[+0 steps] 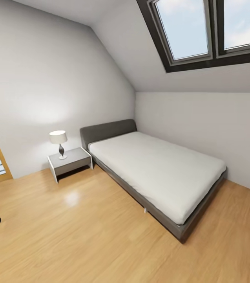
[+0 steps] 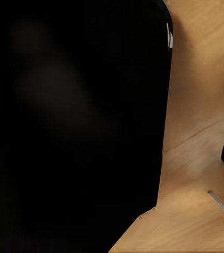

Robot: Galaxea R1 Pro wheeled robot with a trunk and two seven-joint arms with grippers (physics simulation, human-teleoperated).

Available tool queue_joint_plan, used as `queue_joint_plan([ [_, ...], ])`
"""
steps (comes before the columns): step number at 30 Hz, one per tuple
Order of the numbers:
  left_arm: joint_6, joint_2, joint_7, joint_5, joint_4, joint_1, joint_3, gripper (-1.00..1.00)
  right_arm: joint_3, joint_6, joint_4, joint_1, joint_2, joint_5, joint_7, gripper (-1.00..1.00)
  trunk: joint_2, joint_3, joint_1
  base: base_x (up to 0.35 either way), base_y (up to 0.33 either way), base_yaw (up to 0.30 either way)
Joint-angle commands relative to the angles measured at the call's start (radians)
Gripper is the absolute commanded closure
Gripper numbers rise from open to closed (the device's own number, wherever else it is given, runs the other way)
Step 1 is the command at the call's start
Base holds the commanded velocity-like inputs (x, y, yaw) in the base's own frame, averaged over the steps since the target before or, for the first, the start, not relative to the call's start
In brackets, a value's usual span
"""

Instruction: Attach the digital camera to the camera tripod in the bedroom.

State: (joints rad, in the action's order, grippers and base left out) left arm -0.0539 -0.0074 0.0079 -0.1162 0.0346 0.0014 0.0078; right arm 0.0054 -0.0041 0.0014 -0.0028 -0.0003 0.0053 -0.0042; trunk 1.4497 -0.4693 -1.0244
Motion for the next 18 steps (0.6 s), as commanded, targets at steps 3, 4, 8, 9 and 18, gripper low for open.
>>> queue_joint_plan([
  [3, -0.001, 0.000, 0.001, -0.009, 0.001, 0.000, 0.000, -1.00, 0.001, 0.000, 0.000, 0.000, -0.001, 0.001, 0.000, -1.00, 0.000, -0.001, -0.001, 0.322, 0.000, 0.002],
  [4, -0.001, 0.000, 0.001, -0.009, 0.001, 0.000, 0.000, -1.00, 0.001, 0.000, 0.000, 0.000, -0.001, 0.001, 0.000, -1.00, 0.000, -0.001, -0.001, 0.322, 0.000, 0.001],
  [8, -0.002, 0.000, 0.001, -0.009, 0.001, 0.000, 0.000, -1.00, 0.001, 0.000, 0.000, 0.000, -0.001, 0.001, -0.001, -1.00, 0.000, -0.001, -0.001, 0.322, 0.000, 0.000],
  [9, -0.002, 0.000, 0.001, -0.010, 0.001, 0.000, 0.000, -1.00, 0.001, 0.000, 0.000, 0.000, -0.001, 0.001, -0.001, -1.00, 0.000, -0.001, -0.001, 0.322, 0.000, 0.000],
  [18, -0.003, 0.000, 0.001, -0.009, 0.001, 0.000, 0.000, -1.00, 0.001, 0.000, 0.000, 0.000, -0.001, 0.000, -0.001, -1.00, 0.000, -0.001, -0.001, 0.322, 0.000, 0.000],
])
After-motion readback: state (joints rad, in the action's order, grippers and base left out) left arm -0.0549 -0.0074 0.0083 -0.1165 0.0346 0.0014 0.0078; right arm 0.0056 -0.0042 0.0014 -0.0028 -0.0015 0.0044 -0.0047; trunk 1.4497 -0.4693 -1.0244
